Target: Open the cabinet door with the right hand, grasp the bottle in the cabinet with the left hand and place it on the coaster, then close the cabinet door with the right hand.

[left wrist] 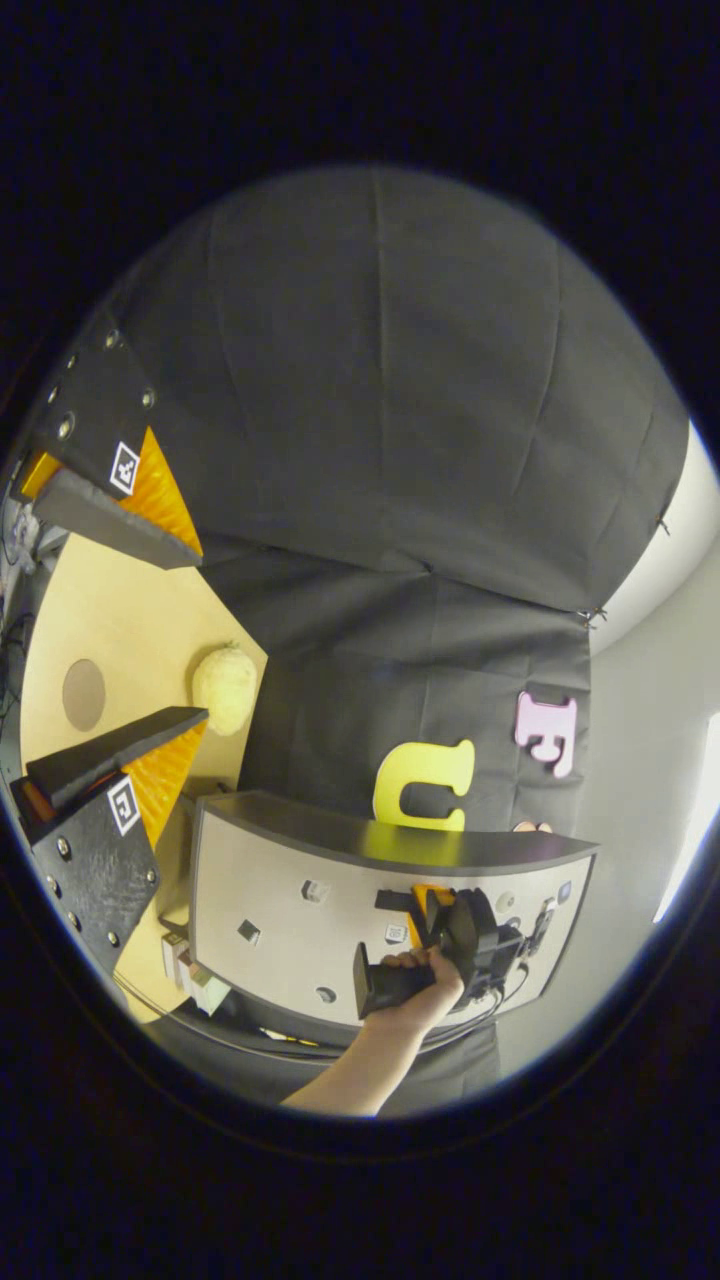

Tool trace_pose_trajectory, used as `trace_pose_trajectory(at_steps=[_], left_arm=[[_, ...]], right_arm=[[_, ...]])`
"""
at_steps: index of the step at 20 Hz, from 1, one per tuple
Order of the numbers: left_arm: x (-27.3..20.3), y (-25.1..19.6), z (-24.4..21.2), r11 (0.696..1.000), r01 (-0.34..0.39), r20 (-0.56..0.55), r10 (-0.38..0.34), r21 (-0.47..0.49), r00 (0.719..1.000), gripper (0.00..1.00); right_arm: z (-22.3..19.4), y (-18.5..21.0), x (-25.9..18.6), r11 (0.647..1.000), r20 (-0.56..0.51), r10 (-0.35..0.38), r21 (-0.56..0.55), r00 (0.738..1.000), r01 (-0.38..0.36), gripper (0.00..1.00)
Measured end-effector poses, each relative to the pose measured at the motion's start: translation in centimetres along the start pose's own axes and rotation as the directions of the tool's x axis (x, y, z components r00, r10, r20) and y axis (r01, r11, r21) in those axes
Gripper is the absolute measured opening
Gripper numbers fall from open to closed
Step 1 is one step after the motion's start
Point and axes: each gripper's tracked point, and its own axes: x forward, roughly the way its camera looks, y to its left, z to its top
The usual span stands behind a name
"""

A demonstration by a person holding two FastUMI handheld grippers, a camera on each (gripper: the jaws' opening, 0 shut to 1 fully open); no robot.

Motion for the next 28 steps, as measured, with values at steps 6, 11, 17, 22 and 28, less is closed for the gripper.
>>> trace_pose_trajectory(at_steps=[6,11,17,22,28], left_arm=[[-0.7,-0.5,-1.4,1.0,0.011,-0.025,-0.011,-0.011,1.0,0.86],[-1.0,-2.0,-1.7,1.0,0.019,-0.031,-0.019,-0.008,0.999,0.83],[-2.9,-5.4,-0.7,1.0,0.01,-0.022,-0.01,-0.003,1.0,0.86],[-6.5,-8.0,0.0,1.0,-0.019,-0.023,0.019,-0.005,1.0,0.86],[-10.9,-12.2,0.3,1.0,-0.018,-0.011,0.018,0.022,1.0,0.83]], right_arm=[[-0.1,0.0,0.0,0.999,0.003,0.047,-0.005,0.999,-0.047,0.2],[-0.3,0.0,-0.7,0.995,-0.005,0.103,-0.02,0.995,-0.103,0.16],[-0.8,-0.3,-2.9,0.974,0.004,0.221,-0.042,0.975,-0.22,0.16],[-0.8,-0.7,-3.3,0.946,-0.031,0.32,-0.049,0.947,-0.321,0.16],[-0.7,-1.3,-3.3,0.914,-0.045,0.402,-0.038,0.915,-0.403,0.16]])
